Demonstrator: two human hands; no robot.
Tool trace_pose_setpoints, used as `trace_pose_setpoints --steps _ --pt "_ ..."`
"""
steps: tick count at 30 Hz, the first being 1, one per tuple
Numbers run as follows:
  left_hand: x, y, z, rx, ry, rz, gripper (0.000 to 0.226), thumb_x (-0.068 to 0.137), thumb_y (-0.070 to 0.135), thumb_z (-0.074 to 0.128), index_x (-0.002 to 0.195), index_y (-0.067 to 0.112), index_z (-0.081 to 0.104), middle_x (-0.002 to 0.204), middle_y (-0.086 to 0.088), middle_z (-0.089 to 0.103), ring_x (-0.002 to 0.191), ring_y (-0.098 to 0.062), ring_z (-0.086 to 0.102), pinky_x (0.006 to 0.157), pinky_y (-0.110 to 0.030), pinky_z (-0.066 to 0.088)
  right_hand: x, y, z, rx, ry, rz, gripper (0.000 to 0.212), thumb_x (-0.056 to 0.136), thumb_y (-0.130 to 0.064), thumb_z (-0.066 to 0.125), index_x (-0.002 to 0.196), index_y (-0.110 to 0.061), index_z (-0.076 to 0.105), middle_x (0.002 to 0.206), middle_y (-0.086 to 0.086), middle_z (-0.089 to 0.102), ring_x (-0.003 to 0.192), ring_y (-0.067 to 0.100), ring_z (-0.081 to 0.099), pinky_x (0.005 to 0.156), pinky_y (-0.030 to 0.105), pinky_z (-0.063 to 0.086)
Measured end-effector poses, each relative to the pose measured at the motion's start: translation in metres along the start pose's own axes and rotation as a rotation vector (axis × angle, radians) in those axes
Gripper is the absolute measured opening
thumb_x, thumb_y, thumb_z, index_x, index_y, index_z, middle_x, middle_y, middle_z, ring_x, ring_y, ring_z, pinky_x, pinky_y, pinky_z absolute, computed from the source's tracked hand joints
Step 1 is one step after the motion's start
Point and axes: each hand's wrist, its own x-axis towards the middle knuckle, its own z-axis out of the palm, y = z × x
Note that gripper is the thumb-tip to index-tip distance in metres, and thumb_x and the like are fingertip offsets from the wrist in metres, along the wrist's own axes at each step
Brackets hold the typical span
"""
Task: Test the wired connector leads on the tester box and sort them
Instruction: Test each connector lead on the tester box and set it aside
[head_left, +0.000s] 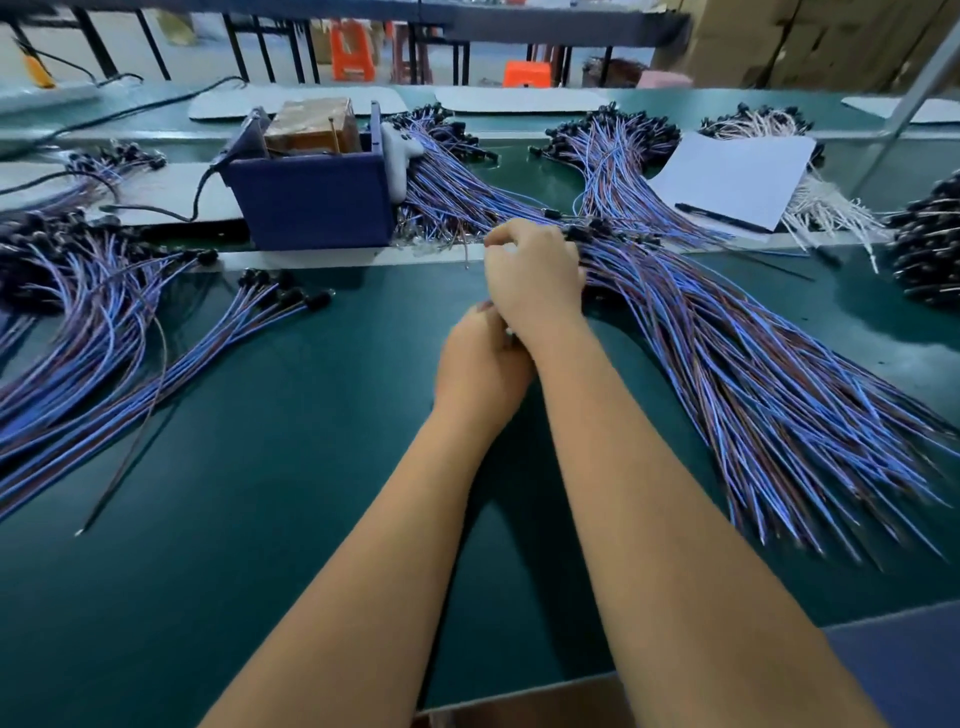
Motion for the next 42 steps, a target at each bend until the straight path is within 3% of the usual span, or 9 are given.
trace_pose_setpoints --steps 5,9,18,22,27,30,33,37,42 --pt "0.019 -0.047 -0.069 0.374 0.262 -0.029 0.023 0.086 0.009 0.053 0.093 0.01 0.075 0.117 -0.004 0.067 0.104 -0.032 0.054 0.08 -0.027 0.033 -0.021 -0.034 0.058 0.266 -0.261 -0.042 0.024 0.092 -0.017 0.049 0.108 -0.016 0.066 0.116 0.012 0.063 0.107 0.03 0.057 0.092 0.035 0.045" --pt "0.026 -0.073 -0.104 0.476 0.235 -0.357 0.047 0.089 0.012 0.051 0.136 0.015 0.053 0.144 -0.013 0.041 0.128 -0.036 0.035 0.103 -0.035 0.029 -0.026 -0.031 0.083 0.045 -0.28 -0.052 0.028 0.091 -0.019 0.047 0.112 -0.016 0.065 0.122 0.01 0.057 0.113 0.031 0.052 0.098 0.039 0.043" --pt "0.041 -0.077 -0.099 0.626 0.217 -0.42 0.036 0.096 0.012 0.044 0.129 0.015 0.057 0.133 -0.017 0.049 0.116 -0.038 0.049 0.084 -0.04 0.039 -0.031 -0.02 0.079 0.222 -0.256 -0.102 0.023 0.092 -0.017 0.047 0.101 -0.016 0.069 0.114 0.005 0.063 0.105 0.023 0.055 0.092 0.037 0.045" --pt "0.036 -0.083 -0.103 0.213 0.423 -0.262 0.029 0.099 0.01 0.043 0.113 0.018 0.067 0.117 -0.005 0.059 0.104 -0.025 0.058 0.082 -0.024 0.039 -0.034 -0.018 0.075 0.372 -0.256 -0.078 0.021 0.092 -0.014 0.047 0.093 -0.02 0.067 0.094 -0.003 0.068 0.093 0.018 0.061 0.079 0.031 0.047" --pt "0.037 -0.066 -0.111 -0.82 0.574 -0.225 0.025 0.094 0.002 0.047 0.093 0.008 0.071 0.088 -0.002 0.07 0.086 -0.016 0.062 0.088 -0.027 0.05 -0.039 -0.024 0.073 0.709 -0.381 -0.004 0.023 0.102 -0.024 0.04 0.093 -0.022 0.062 0.082 0.004 0.071 0.068 0.016 0.067 0.065 0.029 0.05" --pt "0.033 -0.06 -0.116 -1.394 0.353 -0.175 0.043 0.097 0.021 0.039 0.086 -0.001 0.074 0.09 -0.014 0.073 0.085 -0.023 0.069 0.086 -0.03 0.054 -0.041 -0.028 0.071 0.972 -0.521 0.089 0.038 0.106 -0.036 0.031 0.114 -0.013 0.06 0.089 0.01 0.072 0.075 0.019 0.07 0.065 0.027 0.056" --pt "0.029 -0.053 -0.119 -1.534 0.034 -0.192 0.05 0.089 0.034 0.046 0.065 0.0 0.073 0.072 -0.013 0.069 0.067 -0.024 0.065 0.074 -0.031 0.056 -0.039 -0.032 0.069 1.082 -0.628 0.183 0.054 0.106 -0.046 0.023 0.124 -0.009 0.057 0.096 0.014 0.07 0.081 0.023 0.068 0.075 0.033 0.057" --pt "0.022 -0.044 -0.111 -1.24 -0.46 -0.251 0.054 0.084 0.044 0.047 0.052 0.006 0.067 0.058 -0.008 0.061 0.058 -0.024 0.056 0.065 -0.029 0.05 -0.035 -0.029 0.062 1.264 -0.645 0.353 0.047 0.105 -0.04 0.032 0.111 -0.004 0.061 0.091 0.017 0.061 0.089 0.028 0.056 0.087 0.039 0.046" --pt "0.017 -0.038 -0.098 -0.752 -0.885 -0.361 0.057 0.09 0.043 0.042 0.052 0.009 0.067 0.052 -0.011 0.057 0.051 -0.024 0.051 0.053 -0.029 0.038 -0.033 -0.02 0.055 1.38 -0.552 0.352 0.018 0.101 -0.016 0.05 0.096 -0.006 0.064 0.067 0.004 0.069 0.062 0.013 0.067 0.062 0.022 0.057"
